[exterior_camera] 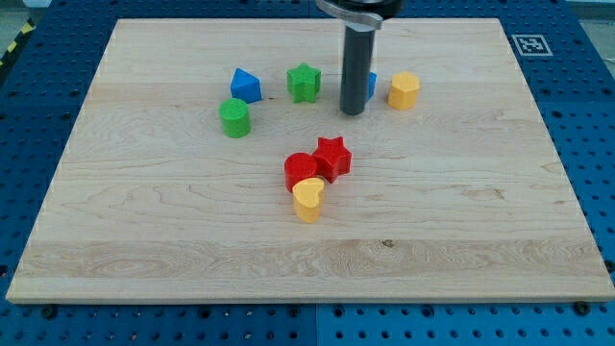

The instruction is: Move your arm towards the yellow hexagon

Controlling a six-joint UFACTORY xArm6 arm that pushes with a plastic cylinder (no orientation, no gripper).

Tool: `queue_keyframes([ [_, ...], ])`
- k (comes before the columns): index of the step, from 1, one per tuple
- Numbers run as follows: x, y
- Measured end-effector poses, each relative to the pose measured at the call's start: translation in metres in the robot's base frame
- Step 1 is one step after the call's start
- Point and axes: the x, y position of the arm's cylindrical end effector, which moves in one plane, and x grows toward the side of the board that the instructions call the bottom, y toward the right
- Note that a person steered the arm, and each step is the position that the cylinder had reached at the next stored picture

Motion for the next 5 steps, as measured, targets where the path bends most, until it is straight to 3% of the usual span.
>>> queue_keyframes([
  [2, 0.027, 0.008],
  [4, 0.026, 0.110],
  [5, 0.004, 0.120],
])
